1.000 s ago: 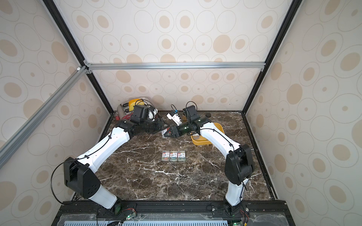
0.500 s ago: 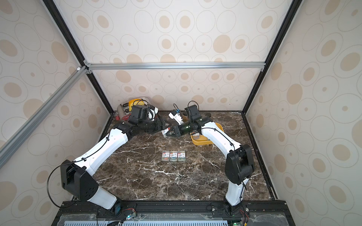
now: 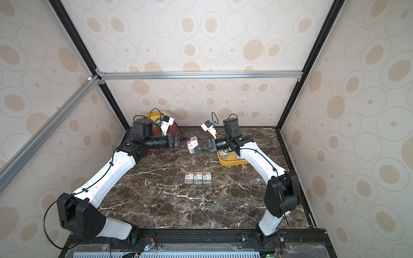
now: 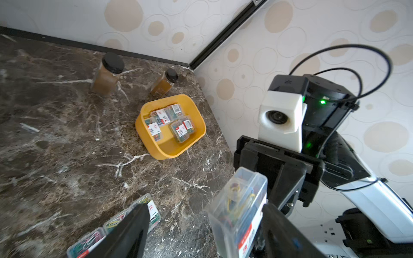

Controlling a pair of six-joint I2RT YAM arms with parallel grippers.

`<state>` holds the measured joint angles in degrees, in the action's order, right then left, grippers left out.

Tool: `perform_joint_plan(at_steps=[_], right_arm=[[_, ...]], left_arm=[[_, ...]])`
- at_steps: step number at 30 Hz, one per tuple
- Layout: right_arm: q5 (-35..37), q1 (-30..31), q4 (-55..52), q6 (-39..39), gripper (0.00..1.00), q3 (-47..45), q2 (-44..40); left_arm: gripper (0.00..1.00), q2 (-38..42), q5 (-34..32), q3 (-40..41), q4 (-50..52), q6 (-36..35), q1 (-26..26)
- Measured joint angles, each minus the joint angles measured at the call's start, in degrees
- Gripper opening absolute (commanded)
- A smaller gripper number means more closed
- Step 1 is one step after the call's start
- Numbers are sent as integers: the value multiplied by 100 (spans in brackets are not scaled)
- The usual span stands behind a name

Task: Take the paper clips out of the storage box
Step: Pick up the boxed paper clips from the storage box.

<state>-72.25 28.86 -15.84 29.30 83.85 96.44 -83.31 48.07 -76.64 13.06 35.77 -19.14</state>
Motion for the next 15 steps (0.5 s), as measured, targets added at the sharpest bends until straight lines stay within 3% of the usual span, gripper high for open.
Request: perform_joint_plan(at_steps=[8,15], right_arm=[[-402,2,662,621,22,-101,0],[-531,2,1213,1097,22,-111,2]], left_arm=[[69,-90,831,164,-1069,393,0],[50,-98,1134,173,-1268,516,0]])
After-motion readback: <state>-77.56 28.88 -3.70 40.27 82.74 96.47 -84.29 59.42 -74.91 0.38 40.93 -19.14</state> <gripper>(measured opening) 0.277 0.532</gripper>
